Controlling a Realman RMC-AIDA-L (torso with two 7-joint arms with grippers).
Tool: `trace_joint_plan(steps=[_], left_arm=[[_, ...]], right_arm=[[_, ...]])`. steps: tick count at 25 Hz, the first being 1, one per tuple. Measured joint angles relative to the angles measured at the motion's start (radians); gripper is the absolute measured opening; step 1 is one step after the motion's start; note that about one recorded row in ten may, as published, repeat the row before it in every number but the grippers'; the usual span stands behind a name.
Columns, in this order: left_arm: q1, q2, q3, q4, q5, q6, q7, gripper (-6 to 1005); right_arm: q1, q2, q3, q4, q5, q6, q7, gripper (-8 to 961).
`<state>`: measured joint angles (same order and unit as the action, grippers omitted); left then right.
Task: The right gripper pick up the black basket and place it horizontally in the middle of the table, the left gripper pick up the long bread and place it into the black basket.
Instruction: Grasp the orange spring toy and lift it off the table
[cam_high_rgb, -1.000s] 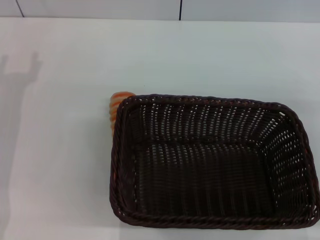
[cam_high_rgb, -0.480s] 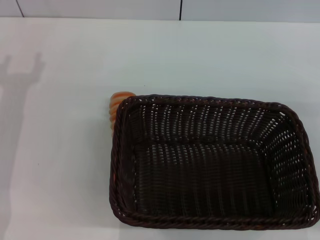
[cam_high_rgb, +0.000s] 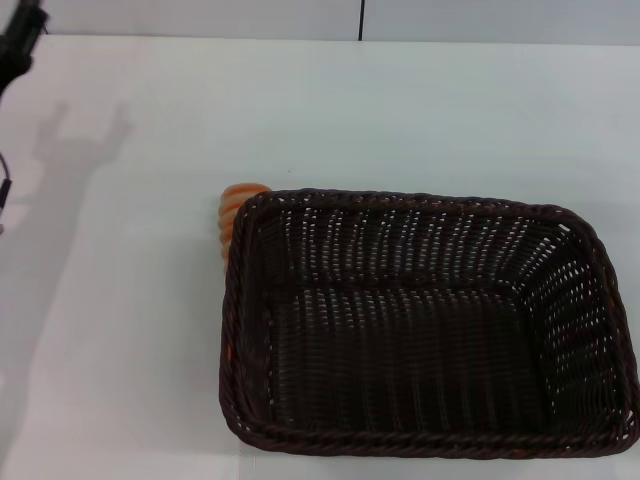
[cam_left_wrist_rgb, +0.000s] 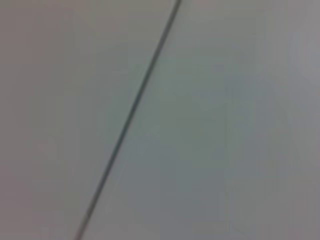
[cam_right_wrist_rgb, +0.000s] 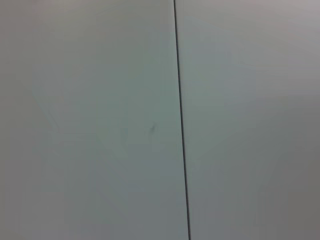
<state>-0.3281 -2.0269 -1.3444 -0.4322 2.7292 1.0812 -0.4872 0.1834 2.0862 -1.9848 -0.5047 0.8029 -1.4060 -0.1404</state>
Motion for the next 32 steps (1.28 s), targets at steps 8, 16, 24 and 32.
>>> trace_joint_plan(steps=[8,16,24,32], left_arm=[[0.014,0.048,-0.005,-0.149,0.155,-0.217,-0.174,871],[-0.002,0.109,-0.022,-0.467,0.157,-0.715,-0.186,870],[-0.029,0.092,-0.155,-0.759,0.157,-1.296,-0.114,871],[-0.097,-0.013,-0.374,-0.921,0.149,-1.769,0.202,871]], right_arm=[[0.047,-0.001,0.004,0.075,0.001,0.008,0.051,370],[0.180,-0.009,0.053,0.217,0.002,0.080,0.120,370],[0.298,-0.011,0.135,0.263,0.000,0.158,0.119,370],[0.327,-0.011,0.173,0.261,0.002,0.193,0.117,370]])
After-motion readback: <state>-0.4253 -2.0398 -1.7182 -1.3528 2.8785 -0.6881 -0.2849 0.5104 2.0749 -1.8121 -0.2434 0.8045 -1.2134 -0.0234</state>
